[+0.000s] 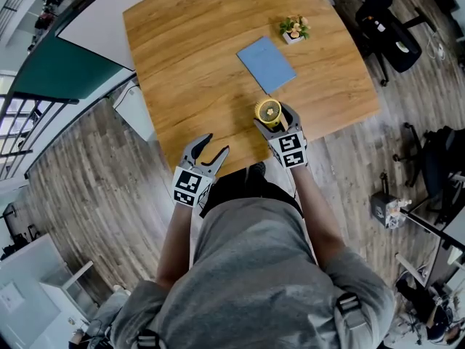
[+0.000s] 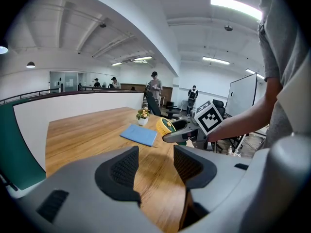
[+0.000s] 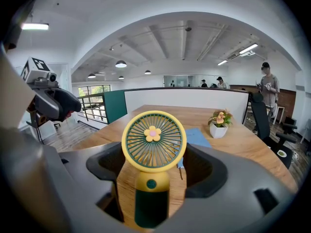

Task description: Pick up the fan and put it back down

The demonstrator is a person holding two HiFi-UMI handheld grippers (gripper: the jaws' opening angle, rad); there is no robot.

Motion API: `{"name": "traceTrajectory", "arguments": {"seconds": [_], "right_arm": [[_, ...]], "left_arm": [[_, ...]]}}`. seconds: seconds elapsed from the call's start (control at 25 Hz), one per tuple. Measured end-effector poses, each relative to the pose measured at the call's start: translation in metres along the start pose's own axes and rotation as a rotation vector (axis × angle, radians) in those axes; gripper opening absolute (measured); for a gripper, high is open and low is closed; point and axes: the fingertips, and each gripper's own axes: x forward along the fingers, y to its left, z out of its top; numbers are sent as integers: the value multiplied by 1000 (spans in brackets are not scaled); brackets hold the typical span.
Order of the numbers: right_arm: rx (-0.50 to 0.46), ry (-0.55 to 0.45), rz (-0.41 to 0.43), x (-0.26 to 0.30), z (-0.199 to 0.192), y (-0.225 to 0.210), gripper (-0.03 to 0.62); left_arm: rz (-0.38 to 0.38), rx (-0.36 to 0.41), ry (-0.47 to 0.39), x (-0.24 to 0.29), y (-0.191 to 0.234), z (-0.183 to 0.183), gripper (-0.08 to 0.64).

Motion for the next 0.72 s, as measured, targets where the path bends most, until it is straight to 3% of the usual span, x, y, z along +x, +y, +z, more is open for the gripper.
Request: {"name": "traceTrajectory", "arguments": {"seconds": [0.72], "right_arm": [[40,89,23,48,-32,10,379]], "left_arm": [[-41,-37,66,20,34,-24,241]]}}
